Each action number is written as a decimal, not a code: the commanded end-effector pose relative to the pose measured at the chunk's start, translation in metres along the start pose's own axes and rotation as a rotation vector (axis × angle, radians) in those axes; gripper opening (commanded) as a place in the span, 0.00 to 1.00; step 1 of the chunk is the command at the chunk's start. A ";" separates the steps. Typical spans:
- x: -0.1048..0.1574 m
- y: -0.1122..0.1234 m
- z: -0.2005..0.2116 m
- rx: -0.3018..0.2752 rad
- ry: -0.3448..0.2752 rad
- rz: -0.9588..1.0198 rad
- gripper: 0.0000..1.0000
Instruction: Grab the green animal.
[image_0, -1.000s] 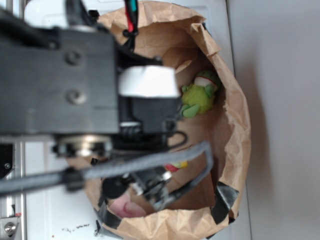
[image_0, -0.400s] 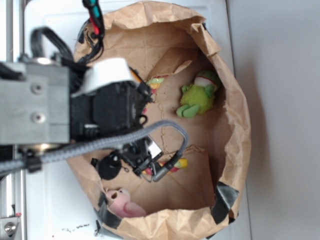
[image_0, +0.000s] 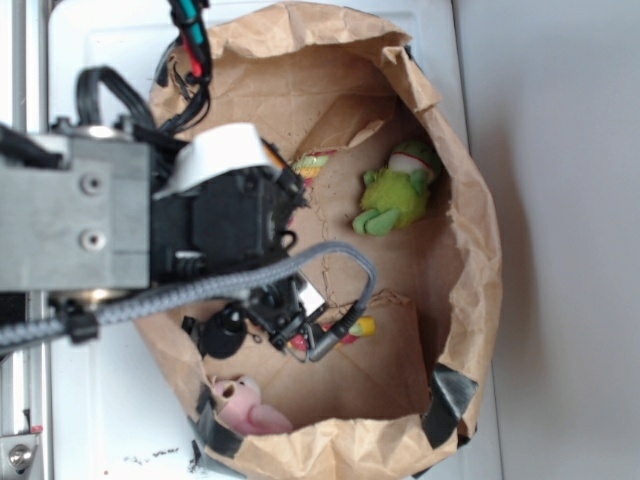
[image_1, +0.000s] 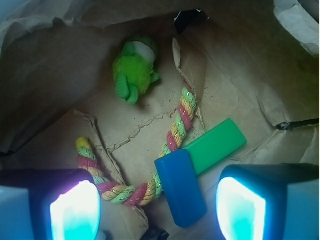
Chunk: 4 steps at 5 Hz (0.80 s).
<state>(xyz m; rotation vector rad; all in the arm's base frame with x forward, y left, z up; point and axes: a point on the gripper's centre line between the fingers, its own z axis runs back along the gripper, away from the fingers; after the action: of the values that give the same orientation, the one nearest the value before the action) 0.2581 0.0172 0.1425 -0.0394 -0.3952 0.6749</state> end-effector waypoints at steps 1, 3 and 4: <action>0.008 0.004 0.006 -0.008 -0.020 0.019 1.00; 0.011 -0.005 -0.016 -0.018 -0.049 0.014 1.00; 0.025 -0.013 -0.036 0.000 -0.057 0.030 1.00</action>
<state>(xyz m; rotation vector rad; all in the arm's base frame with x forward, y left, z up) 0.2916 0.0190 0.1046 -0.0092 -0.4048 0.6925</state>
